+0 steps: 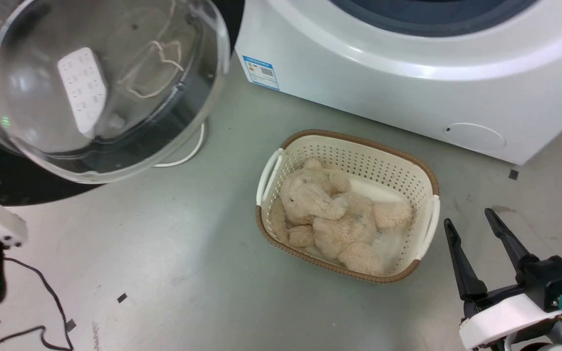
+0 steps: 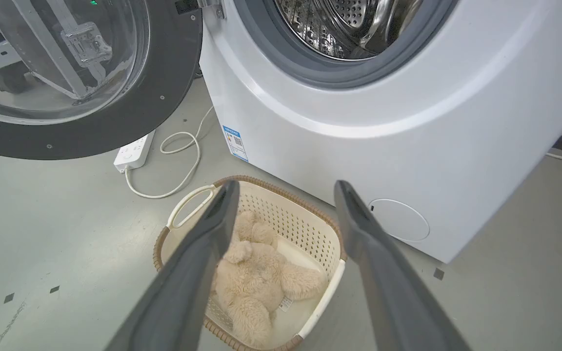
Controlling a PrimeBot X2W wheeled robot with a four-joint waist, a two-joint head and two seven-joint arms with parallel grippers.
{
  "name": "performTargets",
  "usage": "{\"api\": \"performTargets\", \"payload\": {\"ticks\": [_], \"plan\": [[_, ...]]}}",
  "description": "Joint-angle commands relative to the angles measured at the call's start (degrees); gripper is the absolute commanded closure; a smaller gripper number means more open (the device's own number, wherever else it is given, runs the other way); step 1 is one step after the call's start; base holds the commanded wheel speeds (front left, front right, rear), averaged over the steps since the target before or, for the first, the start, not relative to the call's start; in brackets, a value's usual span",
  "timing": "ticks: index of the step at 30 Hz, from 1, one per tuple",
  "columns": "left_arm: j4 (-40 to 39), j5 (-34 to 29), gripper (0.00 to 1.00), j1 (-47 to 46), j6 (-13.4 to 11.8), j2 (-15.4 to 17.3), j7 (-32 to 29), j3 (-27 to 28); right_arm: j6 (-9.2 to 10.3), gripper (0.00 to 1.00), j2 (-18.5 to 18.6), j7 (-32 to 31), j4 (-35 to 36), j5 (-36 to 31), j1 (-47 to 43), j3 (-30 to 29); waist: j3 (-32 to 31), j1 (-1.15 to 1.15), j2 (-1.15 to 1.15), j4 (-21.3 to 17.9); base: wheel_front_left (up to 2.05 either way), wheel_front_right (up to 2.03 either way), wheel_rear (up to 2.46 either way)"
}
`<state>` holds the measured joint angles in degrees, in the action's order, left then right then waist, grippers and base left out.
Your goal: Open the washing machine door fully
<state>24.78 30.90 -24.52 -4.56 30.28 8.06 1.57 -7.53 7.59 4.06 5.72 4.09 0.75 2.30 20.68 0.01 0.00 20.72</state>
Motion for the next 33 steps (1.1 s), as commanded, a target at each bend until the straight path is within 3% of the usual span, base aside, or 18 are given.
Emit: {"api": "performTargets", "payload": {"ticks": [1, 7, 12, 25, 33], "plan": [[1.25, -0.32, 1.00, -1.24, 0.31, 0.65, 0.93, 0.12, 0.04, 0.00, 0.37, 0.09, 0.11, 0.19, 0.95, -0.08, 0.27, -0.01, 0.00, -0.56, 0.00, 0.00, 0.00], [6.25, -1.47, 1.00, -2.69, 1.26, 0.97, 4.22, -0.57, 0.04, 0.00, -0.53, 1.61, -1.51, 0.41, 0.93, -0.10, -1.54, -0.01, 0.00, -1.71, 0.00, 0.00, 0.00], [5.25, -4.56, 1.00, -1.46, 1.25, 0.49, 6.19, -2.38, 0.04, 0.00, -1.58, 3.54, -2.90, 0.48, 0.53, -0.83, -5.06, -0.01, 0.00, -2.43, 0.00, 0.00, 0.00], [-17.03, -9.14, 1.00, 12.76, -0.58, -8.79, 6.92, -7.89, 0.04, 0.00, -3.97, 9.06, -4.51, -1.28, -3.14, -3.73, -17.69, -0.01, 0.00, -8.58, 0.00, 0.00, 0.00], [-24.85, -11.00, 1.00, 22.40, -2.90, -12.73, 6.48, -13.10, 0.04, 0.00, -4.44, 9.73, -4.28, -2.15, -6.97, -3.84, -21.68, -0.01, 0.00, -13.85, 0.00, 0.00, 0.00]]}}
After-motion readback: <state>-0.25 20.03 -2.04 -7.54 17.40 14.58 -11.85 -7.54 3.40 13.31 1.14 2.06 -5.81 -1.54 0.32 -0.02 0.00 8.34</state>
